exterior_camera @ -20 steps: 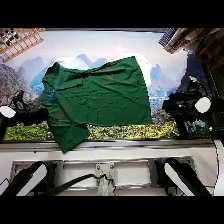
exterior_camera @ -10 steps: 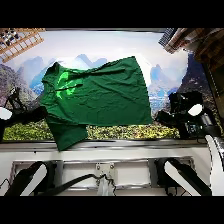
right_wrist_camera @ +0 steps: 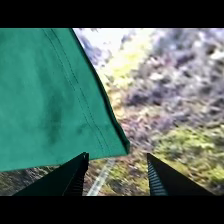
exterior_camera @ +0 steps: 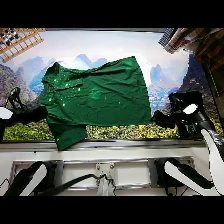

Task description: Fold the clothes and pants, and hang the long-sleeved shirts on hangers.

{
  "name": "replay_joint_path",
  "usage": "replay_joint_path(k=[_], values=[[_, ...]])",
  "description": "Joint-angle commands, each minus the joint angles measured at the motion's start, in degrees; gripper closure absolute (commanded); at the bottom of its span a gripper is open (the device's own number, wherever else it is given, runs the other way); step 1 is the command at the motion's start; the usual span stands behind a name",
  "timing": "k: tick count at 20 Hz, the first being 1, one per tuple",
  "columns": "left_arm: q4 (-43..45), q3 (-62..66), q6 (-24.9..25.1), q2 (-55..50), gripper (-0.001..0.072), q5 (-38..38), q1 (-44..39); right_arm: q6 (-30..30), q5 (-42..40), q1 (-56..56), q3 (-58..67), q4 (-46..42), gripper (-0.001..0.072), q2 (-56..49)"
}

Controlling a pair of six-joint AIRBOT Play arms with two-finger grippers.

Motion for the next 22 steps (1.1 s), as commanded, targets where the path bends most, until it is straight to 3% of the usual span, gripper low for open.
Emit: replay_joint_path(k=[1, 10, 17, 22], values=[[-0.02, 0.02, 0.02, -0.13, 0.0696, 0.00, 0.02, -0.20, -1.38, 0.02, -0.02, 1.36, 0.0284, -0.39], [-0.02, 0.02, 0.02, -0.13, 0.0696, 0.00, 0.04, -0.13, -2.25, 2.62, -0.02, 4.07, 0.0286, -2.86], [-0.02, 0.02, 0.00, -0.11, 0.0696, -0.02, 0.07, 3.19, -11.72, 8.35, 0.11, 5.35, 0.0684, -3.63], [-0.02, 0.70, 0.00, 0.35, 0.0696, -0.50, 0.07, 2.36, -11.32, 8.35, 0.42, 5.53, 0.0685, -1.99]])
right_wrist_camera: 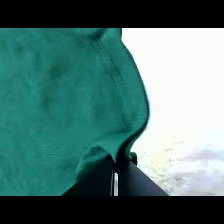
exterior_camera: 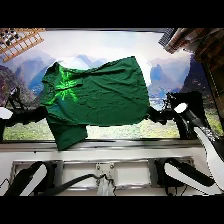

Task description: Fold the clothes and pants, and hang the long-sleeved shirts on hangers.

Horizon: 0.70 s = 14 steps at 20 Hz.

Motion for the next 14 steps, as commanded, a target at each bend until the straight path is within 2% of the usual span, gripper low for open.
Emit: replay_joint_path(k=[1, 8, 14], values=[[0.02, 1.57, 0.00, 0.46, 0.0697, -0.76, 0.07, -0.33, -0.59, 0.26, 0.81, 0.28, 0.0685, 2.12], [-4.94, 20.63, -0.17, 0.90, 0.0698, -1.97, 0.07, -0.81, 2.58, 0.28, 14.34, 2.38, 0.0686, 11.10], [-7.85, 47.71, -0.17, 1.57, 0.0698, -4.00, 0.09, -0.66, 2.62, 0.11, 37.31, 4.79, 0.0686, 16.37]])
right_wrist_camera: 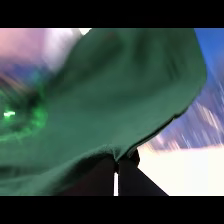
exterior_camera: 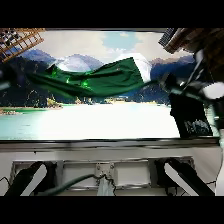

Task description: Fold the clothes and pants, and hang the long-sleeved shirts on hangers.

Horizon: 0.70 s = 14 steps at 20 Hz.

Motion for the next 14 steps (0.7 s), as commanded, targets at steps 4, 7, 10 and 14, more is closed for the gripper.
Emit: replay_joint_path(k=[4, 7, 10, 14], values=[[-1.33, 29.35, 0.02, 2.47, 0.0698, -0.83, 0.07, 0.92, 0.31, -0.07, 27.23, -0.68, 0.0686, 4.33], [-0.20, 37.90, -0.20, 5.49, 0.0698, -0.79, 0.07, 1.25, 1.49, -0.07, 38.27, -3.43, 0.0686, 5.57], [5.73, 43.06, -0.57, 9.73, 0.0698, -0.76, 0.04, 2.51, 4.79, -0.07, 47.21, -8.83, 0.0686, 6.60], [17.07, 43.08, -3.82, 11.61, 0.0698, -2.99, -2.38, 4.24, 6.10, -0.07, 50.45, -14.10, 0.0686, 7.15]])
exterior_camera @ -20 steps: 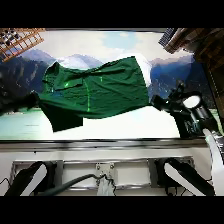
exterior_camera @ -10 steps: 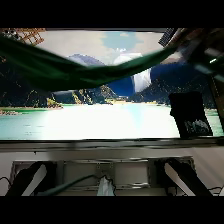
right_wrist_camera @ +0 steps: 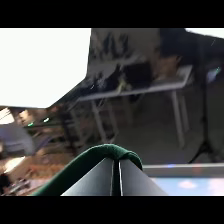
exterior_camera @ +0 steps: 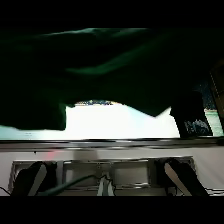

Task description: Fold the clothes and pants, and hang the long-sleeved shirts on hangers.

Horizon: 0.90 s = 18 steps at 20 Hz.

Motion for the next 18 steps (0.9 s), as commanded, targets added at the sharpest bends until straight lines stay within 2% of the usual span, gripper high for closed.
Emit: replay_joint_path(k=[1, 5, 8, 14, 18], values=[[10.03, 0.96, -1.70, 0.59, 0.0699, -3.04, -2.93, 1.22, 2.62, -0.02, 3.56, -5.01, 0.0686, -0.28], [15.26, -2.91, -1.33, -4.66, 0.0698, -8.17, -6.80, 1.55, 3.98, -0.02, 0.90, -8.98, 0.0686, -4.72], [11.69, -7.91, -1.29, -10.84, 0.0698, -8.17, -8.55, 1.38, 6.51, 0.02, -3.13, -6.21, 0.0685, -10.88], [11.89, -9.51, 2.12, -32.61, 0.0698, -8.15, -12.70, -1.16, 8.50, 0.04, -6.78, -4.68, 0.0685, -31.17], [12.92, -9.51, 2.10, -48.74, 0.0699, -4.35, -12.68, -2.36, 2.21, 0.04, -6.73, -4.04, 0.0685, -46.14]])
